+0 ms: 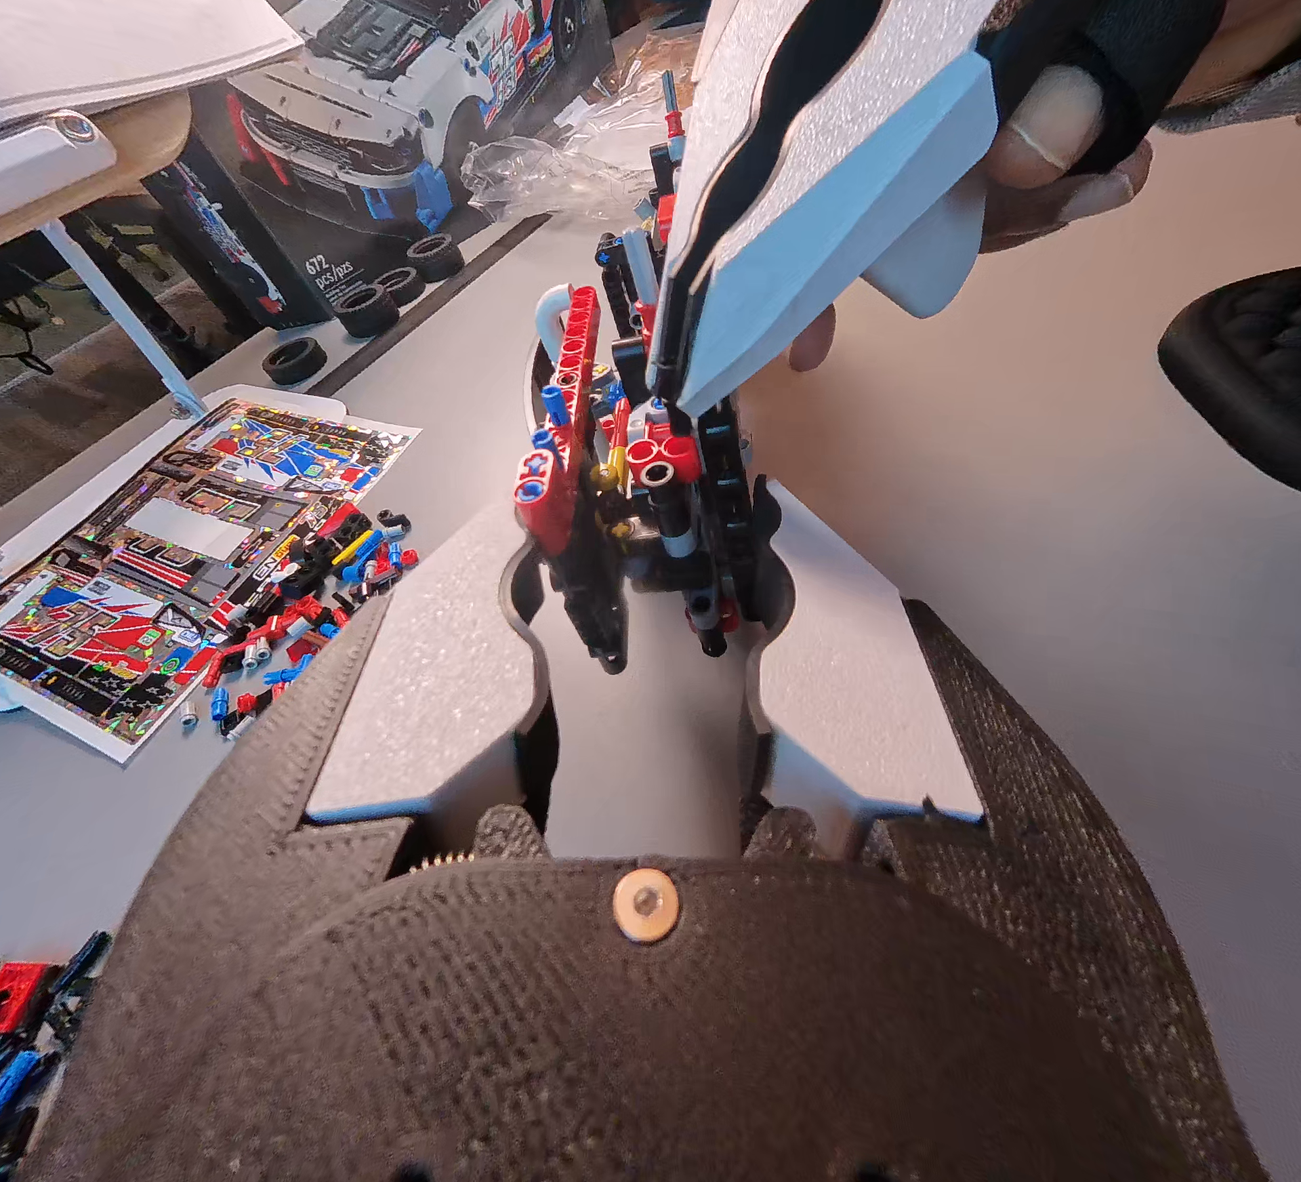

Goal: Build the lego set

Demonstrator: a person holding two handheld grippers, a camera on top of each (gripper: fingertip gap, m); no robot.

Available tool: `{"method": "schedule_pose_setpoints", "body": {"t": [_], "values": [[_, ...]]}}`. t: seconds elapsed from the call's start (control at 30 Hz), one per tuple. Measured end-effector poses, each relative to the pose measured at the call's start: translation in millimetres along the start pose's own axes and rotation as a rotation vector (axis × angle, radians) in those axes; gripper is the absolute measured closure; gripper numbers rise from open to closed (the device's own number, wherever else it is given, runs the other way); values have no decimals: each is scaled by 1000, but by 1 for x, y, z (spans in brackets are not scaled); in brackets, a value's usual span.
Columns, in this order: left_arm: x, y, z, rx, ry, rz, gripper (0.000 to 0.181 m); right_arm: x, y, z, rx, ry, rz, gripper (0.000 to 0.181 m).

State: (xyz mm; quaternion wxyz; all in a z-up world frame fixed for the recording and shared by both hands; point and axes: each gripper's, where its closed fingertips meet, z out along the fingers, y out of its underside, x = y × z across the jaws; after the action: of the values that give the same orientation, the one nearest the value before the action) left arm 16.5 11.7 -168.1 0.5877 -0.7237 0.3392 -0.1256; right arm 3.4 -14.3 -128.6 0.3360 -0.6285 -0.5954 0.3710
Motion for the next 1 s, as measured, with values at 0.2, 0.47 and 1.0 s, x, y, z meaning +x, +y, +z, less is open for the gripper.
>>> {"method": "schedule_pose_setpoints", "body": {"t": [0.2, 0.47, 1.0], "values": [[2, -1, 0, 16, 9, 6, 125, 1, -22, 1, -63, 77, -46, 180], [6, -2, -1, 22, 14, 33, 125, 1, -6, 7, -129, 173, -3, 179], [6, -3, -1, 27, 27, 17, 125, 2, 1, 5, -186, 275, 18, 179]]}}
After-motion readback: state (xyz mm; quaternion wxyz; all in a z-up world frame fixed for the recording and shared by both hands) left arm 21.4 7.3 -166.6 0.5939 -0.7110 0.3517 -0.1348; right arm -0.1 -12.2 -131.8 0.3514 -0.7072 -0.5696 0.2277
